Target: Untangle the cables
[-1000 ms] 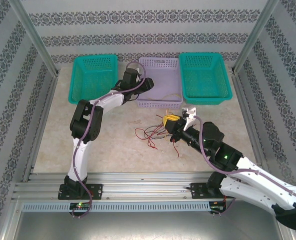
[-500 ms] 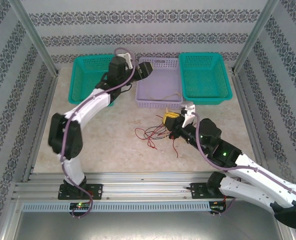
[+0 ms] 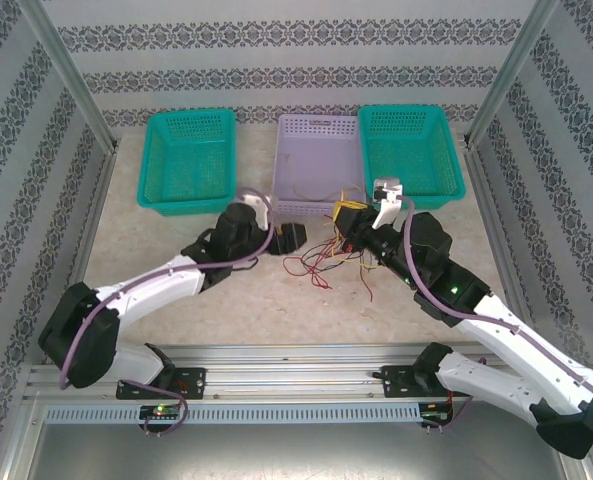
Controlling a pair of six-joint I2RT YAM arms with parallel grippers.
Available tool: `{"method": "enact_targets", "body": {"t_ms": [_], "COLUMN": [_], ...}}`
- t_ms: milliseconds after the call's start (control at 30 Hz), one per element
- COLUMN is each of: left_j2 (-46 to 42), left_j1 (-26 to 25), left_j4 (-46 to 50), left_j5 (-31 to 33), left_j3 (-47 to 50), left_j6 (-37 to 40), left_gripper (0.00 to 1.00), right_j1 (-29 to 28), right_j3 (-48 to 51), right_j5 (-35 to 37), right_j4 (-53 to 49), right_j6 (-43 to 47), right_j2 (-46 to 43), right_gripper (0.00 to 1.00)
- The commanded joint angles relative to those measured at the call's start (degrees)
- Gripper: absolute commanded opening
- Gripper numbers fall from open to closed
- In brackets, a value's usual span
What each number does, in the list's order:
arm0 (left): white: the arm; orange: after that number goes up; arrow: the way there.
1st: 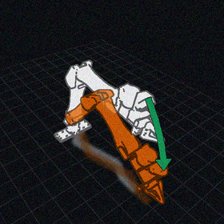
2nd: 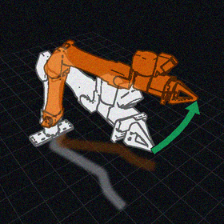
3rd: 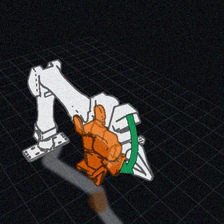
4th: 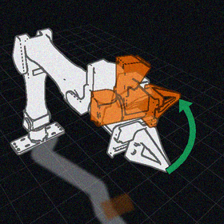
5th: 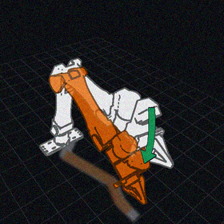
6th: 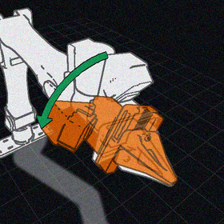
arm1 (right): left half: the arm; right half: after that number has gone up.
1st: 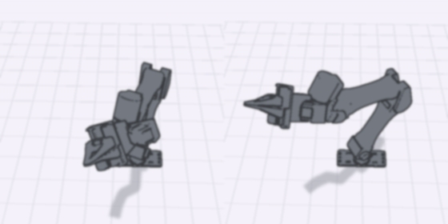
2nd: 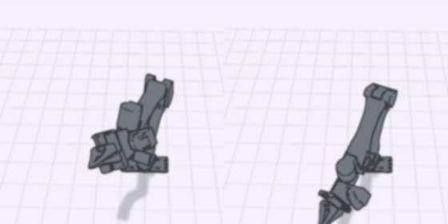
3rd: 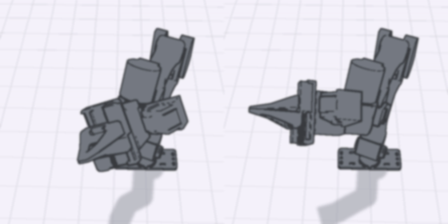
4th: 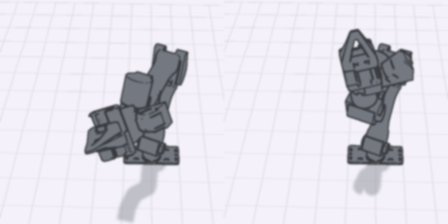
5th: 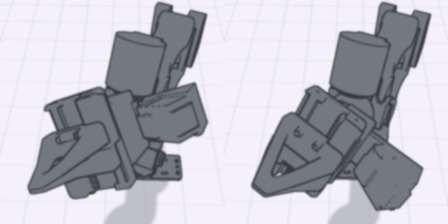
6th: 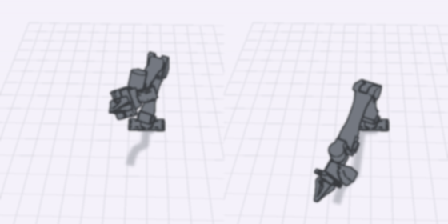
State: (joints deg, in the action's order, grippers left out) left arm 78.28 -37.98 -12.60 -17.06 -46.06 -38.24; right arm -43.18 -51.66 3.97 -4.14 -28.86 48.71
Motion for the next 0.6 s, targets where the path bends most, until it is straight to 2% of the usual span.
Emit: {"method": "enact_targets", "body": {"t_ms": [0,233,367,567], "left_j2": [-3.2,-2.7,-2.0,2.5], "left_j1": [-2.8,-9.1,-10.6,-12.3], "left_j4": [-5.8,-6.1,-8.2,-4.5], "left_j5": [0.2,2.6,3.7,7.1], "left_j3": [3.2,6.3,8.5,5.5], "left_j6": [3.9,8.9,9.8,15.8], "left_gripper": [0.76,0.78,0.79,0.8], "right_j1": [1.1,2.8,3.2,3.2], "right_j3": [-2.6,-3.7,-5.2,-5.1], "right_j5": [-3.2,-7.5,-9.4,-10.3], "right_j4": [0.1,1.1,0.6,1.2], "right_j6": [-3.1,-7.6,-8.8,-11.4], "right_j2": [1.2,2.6,3.1,2.0], "right_gripper": [0.0,0.0,0.0,0.0]}}
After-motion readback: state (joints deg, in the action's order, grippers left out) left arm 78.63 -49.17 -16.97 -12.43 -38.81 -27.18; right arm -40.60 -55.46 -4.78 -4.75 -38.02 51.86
